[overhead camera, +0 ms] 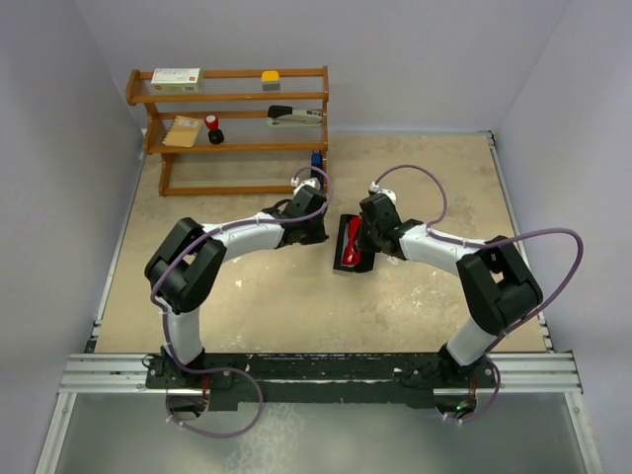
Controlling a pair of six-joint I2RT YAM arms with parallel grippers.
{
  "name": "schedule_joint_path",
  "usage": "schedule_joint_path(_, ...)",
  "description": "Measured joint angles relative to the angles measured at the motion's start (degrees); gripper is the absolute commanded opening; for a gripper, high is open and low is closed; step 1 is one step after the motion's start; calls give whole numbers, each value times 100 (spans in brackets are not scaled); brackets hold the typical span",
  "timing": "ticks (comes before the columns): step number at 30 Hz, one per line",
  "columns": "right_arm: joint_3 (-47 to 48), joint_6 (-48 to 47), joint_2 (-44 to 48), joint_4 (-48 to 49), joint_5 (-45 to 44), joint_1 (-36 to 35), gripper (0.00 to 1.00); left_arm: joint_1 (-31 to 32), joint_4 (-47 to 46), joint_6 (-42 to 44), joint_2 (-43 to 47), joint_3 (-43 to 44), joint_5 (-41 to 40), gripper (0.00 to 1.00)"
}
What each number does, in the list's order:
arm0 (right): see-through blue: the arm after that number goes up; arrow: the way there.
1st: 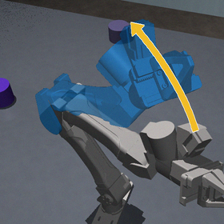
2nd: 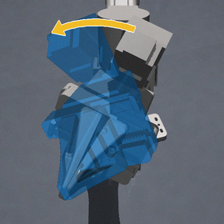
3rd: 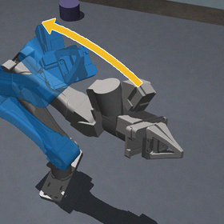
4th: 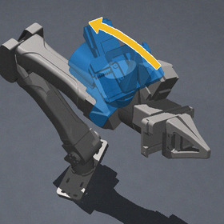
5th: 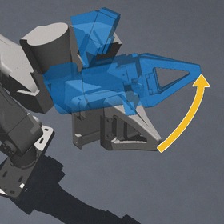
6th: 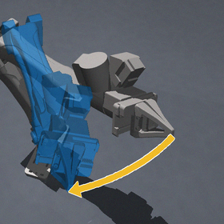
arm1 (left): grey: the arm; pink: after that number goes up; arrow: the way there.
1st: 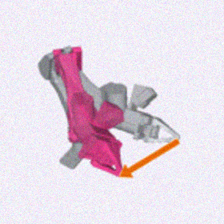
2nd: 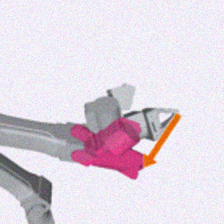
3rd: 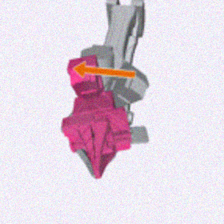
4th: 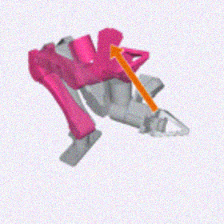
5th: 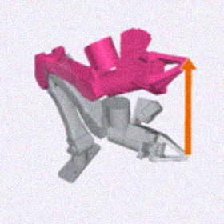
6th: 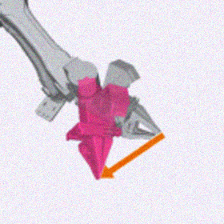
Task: Organize the sunglasses
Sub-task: Adjust the sunglasses in the sunglasses case.
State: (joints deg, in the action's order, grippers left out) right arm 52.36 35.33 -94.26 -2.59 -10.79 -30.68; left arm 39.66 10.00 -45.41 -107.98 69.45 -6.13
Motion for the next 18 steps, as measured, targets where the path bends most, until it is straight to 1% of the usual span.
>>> schedule_joint_path(5,2,0,-127,70,26,0,0,125,-31,0,-111,22,111,0)
schedule_joint_path(18,68,-13,-286,149,146,28,0,162,-59,-4,-120,22,144,0)
